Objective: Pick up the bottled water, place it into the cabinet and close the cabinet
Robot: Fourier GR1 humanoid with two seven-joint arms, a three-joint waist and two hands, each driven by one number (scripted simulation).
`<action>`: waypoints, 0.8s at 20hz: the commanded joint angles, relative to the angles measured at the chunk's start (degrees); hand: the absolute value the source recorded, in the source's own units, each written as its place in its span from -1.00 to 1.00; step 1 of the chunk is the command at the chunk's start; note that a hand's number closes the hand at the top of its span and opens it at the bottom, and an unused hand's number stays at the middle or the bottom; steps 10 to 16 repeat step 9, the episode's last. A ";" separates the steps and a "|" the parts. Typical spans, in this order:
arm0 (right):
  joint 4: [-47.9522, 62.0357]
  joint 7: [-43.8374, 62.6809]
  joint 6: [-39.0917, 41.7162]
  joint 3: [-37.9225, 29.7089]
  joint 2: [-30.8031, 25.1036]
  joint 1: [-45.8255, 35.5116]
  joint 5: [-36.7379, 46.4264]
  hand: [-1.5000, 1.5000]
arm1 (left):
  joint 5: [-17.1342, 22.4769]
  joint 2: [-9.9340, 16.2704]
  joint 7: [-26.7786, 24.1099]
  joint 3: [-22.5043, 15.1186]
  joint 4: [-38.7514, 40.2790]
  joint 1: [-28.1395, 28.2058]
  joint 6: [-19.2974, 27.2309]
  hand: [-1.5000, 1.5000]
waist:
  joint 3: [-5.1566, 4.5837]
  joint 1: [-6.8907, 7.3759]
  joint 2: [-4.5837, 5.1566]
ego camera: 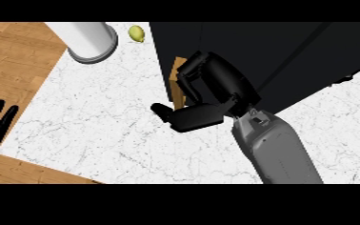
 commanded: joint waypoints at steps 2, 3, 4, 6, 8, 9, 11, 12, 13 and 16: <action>13.08 0.92 -10.06 -6.13 0.00 -11.83 -0.79 -1.00 | 0.27 -0.69 -0.05 -0.31 0.14 0.48 -0.38 -1.00 | 0.32 0.44 0.46; 14.70 0.62 -11.96 -6.81 0.00 -12.30 -2.53 -1.00 | -0.03 -1.07 -0.24 -0.66 0.84 0.31 -0.92 -1.00 | 0.34 -0.50 0.49; 15.39 0.98 -13.87 -6.93 0.00 -13.53 -2.96 -1.00 | 0.06 0.01 0.01 0.54 0.89 -0.20 -0.57 -1.00 | 0.38 -0.30 0.41; 18.10 0.05 -16.24 -5.70 0.00 -15.14 -4.48 -1.00 | 0.09 -0.47 -0.23 0.29 -0.03 0.03 -0.67 -1.00 | 0.45 -0.15 0.24; 20.25 -0.04 -17.52 -5.08 0.00 -17.28 -5.33 -1.00 | 0.91 -0.87 0.32 -0.05 0.34 -0.42 -0.67 -1.00 | 0.42 -1.01 0.34; 20.59 0.72 -18.83 -5.50 0.00 -18.84 -6.07 -1.00 | 0.17 0.29 0.09 0.85 1.20 0.85 -1.75 -1.00 | 0.40 -0.79 -0.07; 20.59 0.72 -18.83 -5.50 0.00 -18.84 -6.07 -1.00 | 0.17 0.29 0.09 0.85 1.20 0.85 -1.75 -1.00 | 0.40 -0.79 -0.07; 20.59 0.72 -18.83 -5.50 0.00 -18.84 -6.07 -1.00 | 0.17 0.29 0.09 0.85 1.20 0.85 -1.75 -1.00 | 0.40 -0.79 -0.07; 20.59 0.72 -18.83 -5.50 0.00 -18.84 -6.07 -1.00 | 0.17 0.29 0.09 0.85 1.20 0.85 -1.75 -1.00 | 0.40 -0.79 -0.07; 20.59 0.72 -18.83 -5.50 0.00 -18.84 -6.07 -1.00 | 0.17 0.29 0.09 0.85 1.20 0.85 -1.75 -1.00 | 0.40 -0.79 -0.07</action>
